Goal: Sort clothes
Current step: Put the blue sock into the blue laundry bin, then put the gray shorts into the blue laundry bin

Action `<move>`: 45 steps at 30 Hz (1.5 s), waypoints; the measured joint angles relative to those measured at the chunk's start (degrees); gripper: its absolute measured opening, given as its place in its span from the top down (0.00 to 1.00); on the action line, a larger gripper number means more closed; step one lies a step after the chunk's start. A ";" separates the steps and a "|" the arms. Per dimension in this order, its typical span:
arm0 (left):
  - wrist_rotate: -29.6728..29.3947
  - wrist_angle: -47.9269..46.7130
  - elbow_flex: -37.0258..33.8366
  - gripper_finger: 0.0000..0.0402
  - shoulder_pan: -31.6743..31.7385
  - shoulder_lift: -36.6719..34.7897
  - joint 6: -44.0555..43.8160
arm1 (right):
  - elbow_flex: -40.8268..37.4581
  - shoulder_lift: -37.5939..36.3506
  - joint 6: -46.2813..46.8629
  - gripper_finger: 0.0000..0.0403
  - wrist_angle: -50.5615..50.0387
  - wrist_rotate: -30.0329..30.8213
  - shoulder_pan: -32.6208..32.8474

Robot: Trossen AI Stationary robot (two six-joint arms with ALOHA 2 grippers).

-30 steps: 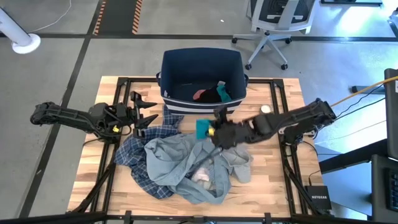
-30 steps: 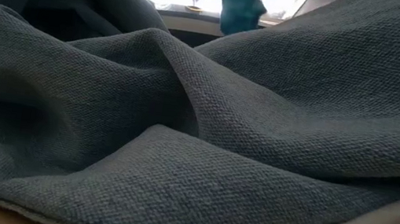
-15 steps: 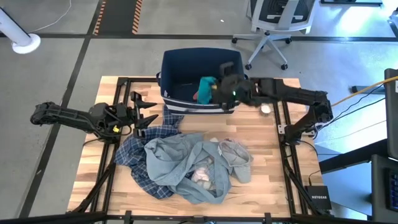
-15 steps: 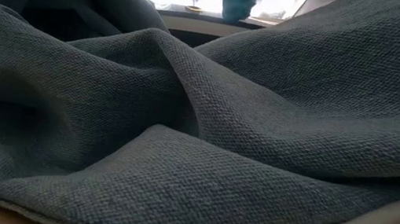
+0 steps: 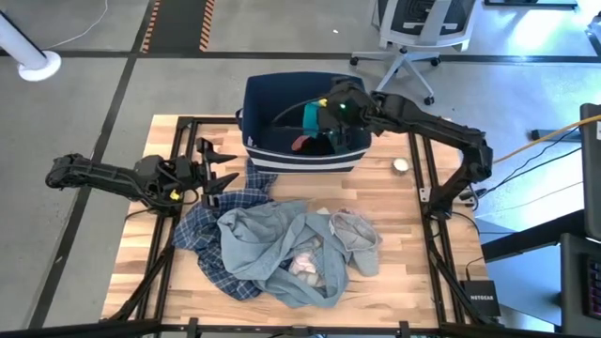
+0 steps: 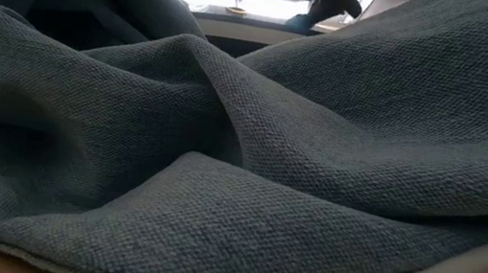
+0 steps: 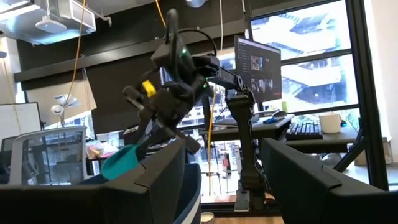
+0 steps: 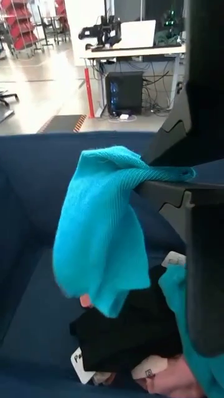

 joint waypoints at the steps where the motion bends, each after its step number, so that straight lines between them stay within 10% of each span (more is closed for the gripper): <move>1: 0.00 0.18 -0.02 0.48 0.00 0.02 -0.02 | 0.00 0.30 -0.01 0.89 -0.48 -0.04 -0.13; 18: -0.11 0.28 -0.02 0.48 -0.02 0.01 -0.02 | 8.26 2.30 0.01 0.50 -9.25 -1.06 0.88; 28: -0.11 0.30 -0.02 0.48 0.00 0.00 -0.20 | 19.18 2.15 5.30 0.49 -21.18 -3.99 11.77; 45: -0.09 0.29 -0.01 0.48 -0.01 0.00 -0.42 | 11.83 2.11 15.86 0.49 -28.50 0.66 36.97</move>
